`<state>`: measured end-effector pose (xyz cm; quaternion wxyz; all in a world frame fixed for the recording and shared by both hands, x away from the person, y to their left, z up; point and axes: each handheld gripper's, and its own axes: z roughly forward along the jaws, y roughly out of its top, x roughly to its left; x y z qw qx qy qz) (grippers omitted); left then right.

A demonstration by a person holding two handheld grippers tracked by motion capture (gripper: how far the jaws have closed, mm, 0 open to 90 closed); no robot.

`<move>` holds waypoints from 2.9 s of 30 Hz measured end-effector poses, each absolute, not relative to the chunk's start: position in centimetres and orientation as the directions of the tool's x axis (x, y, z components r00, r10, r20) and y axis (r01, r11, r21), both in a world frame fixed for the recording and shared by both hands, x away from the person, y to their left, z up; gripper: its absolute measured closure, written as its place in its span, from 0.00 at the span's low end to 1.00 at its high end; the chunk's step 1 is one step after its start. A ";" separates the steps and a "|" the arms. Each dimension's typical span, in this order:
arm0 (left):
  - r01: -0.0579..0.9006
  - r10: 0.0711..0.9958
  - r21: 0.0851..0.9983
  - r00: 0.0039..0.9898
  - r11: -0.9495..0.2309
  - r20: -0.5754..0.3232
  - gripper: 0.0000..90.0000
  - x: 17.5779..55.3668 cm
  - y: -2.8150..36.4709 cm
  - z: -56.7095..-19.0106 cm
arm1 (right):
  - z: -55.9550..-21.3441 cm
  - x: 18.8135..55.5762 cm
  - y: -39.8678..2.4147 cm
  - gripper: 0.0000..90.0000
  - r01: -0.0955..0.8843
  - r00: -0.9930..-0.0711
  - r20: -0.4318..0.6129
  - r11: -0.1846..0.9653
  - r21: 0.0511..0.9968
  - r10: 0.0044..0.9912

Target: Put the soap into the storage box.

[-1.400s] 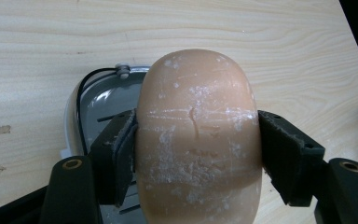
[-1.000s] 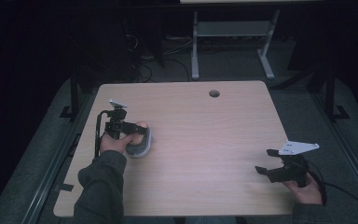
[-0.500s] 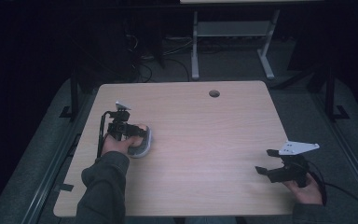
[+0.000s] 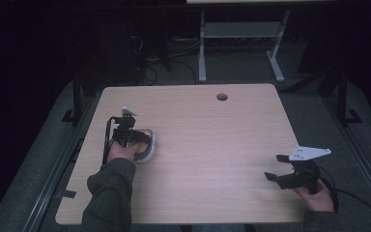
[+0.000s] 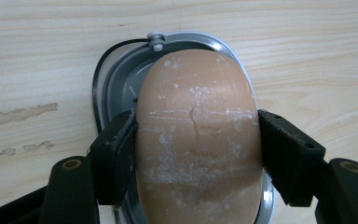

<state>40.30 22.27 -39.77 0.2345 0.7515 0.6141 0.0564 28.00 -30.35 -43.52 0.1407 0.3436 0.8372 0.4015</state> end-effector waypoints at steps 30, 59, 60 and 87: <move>0.882 0.942 0.436 0.283 -0.180 -0.183 0.37 40.2 21.8 -38.6 | -43.5 28.0 -30.3 0.19 0.462 -0.724 0.043 0.438 0.771 0.689; 0.852 0.897 0.509 0.313 -0.120 -0.312 0.35 39.2 22.6 -37.0 | -43.7 28.1 -30.1 0.19 0.474 -0.721 0.045 0.445 0.760 0.691; 0.852 0.895 0.511 0.313 -0.117 -0.317 0.35 39.1 22.6 -37.0 | -43.7 28.1 -30.1 0.19 0.474 -0.721 0.045 0.445 0.760 0.691; 0.809 0.753 0.584 0.423 -0.064 -0.504 0.29 37.7 24.0 -35.7 | -43.7 28.1 -30.2 0.18 0.477 -0.720 0.043 0.448 0.756 0.693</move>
